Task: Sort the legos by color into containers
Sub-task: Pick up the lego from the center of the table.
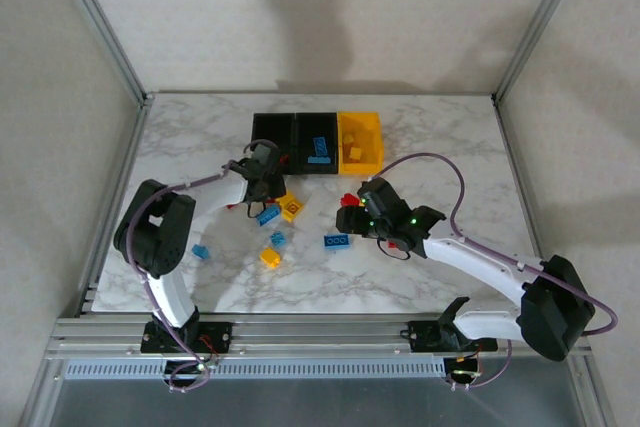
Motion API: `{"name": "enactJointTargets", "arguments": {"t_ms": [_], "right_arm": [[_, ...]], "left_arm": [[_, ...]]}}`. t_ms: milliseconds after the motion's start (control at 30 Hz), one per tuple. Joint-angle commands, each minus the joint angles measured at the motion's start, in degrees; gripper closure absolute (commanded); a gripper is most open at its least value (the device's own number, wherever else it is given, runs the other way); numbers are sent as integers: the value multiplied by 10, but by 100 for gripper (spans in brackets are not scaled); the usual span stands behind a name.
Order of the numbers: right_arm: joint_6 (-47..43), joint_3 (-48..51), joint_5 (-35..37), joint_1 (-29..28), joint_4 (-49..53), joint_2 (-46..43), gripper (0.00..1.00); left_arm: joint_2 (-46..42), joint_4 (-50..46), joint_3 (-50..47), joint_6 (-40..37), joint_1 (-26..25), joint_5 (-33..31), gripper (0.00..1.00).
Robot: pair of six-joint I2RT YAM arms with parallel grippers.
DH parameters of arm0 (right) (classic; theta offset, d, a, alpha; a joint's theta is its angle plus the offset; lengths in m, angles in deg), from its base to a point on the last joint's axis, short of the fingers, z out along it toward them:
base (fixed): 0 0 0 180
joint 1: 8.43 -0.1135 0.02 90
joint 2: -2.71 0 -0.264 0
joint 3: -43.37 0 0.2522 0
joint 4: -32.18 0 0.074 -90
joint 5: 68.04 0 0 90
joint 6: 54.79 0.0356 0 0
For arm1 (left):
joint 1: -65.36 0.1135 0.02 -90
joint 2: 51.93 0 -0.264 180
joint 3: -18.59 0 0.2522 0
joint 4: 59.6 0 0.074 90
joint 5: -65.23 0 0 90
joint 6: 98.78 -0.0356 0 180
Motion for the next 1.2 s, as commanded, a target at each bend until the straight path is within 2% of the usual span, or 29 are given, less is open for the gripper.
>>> {"name": "enactJointTargets", "arguments": {"t_ms": [0, 133, 400, 600, 733, 1167], "right_arm": [[8, 3, -4, -4, -6, 7, 30], [8, 1, -2, -5, -5, 7, 30], [9, 6, -10, -6, -22, 17, 31], [1, -11, -14, -9, -27, 32, 31], [2, -9, -14, -12, -35, 34, 31], [28, 15, -4, -25, -40, 13, 31]], "left_arm": [[17, 0, 11, -16, 0, -2, 49], [24, -4, 11, -23, 0, -1, 68], [-39, -45, 11, -40, -2, -32, 83], [-78, -79, 42, -49, 0, -40, 83], [-67, -96, 99, -54, 2, -39, 82], [138, -166, 370, -57, 23, -58, 82]]}}
